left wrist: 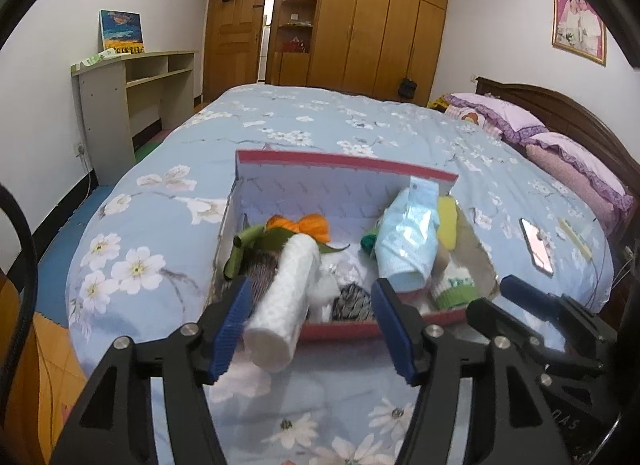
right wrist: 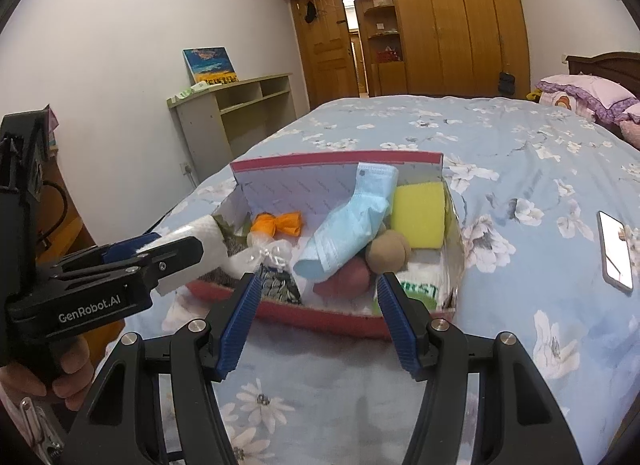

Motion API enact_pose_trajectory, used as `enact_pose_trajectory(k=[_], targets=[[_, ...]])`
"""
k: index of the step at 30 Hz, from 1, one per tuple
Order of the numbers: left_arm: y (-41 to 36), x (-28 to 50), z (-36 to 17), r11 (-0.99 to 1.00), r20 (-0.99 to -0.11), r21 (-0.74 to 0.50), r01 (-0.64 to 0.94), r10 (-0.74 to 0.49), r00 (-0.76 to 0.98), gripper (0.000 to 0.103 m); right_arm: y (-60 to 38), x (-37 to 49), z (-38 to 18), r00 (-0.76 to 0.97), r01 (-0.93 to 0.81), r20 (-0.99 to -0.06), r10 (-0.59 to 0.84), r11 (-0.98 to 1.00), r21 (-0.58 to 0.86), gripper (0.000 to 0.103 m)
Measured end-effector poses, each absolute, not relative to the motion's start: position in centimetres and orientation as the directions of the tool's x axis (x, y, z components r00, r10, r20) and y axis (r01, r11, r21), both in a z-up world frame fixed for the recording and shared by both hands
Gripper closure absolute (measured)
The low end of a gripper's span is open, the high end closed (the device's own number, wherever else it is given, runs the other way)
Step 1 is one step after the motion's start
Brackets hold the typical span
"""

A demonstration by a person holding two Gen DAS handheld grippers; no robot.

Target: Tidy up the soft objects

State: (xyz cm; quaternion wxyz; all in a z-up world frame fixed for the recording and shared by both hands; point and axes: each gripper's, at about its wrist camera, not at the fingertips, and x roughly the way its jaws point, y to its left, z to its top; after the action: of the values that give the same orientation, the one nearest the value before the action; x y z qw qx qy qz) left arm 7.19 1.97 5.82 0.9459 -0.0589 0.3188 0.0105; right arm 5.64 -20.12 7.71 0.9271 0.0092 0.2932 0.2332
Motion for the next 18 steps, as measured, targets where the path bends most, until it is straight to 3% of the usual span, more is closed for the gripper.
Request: enact_pose_trajectory(k=[5,18], targets=[[2.3,6.6,4.4,0.990,-0.617,-0.106,-0.097,0.011,0.787,0.031,-19.9,4.7,6.9,0.733,-0.414,-0.544,0.408,0.902,0.119,0.041],[1.8,7.1,0.7,0.990,-0.644,-0.058,-0.128,0.060,0.762,0.030,-20.2,5.0,3.3,0.753,-0.330,-0.582,0.307,0.941,0.070,0.041]])
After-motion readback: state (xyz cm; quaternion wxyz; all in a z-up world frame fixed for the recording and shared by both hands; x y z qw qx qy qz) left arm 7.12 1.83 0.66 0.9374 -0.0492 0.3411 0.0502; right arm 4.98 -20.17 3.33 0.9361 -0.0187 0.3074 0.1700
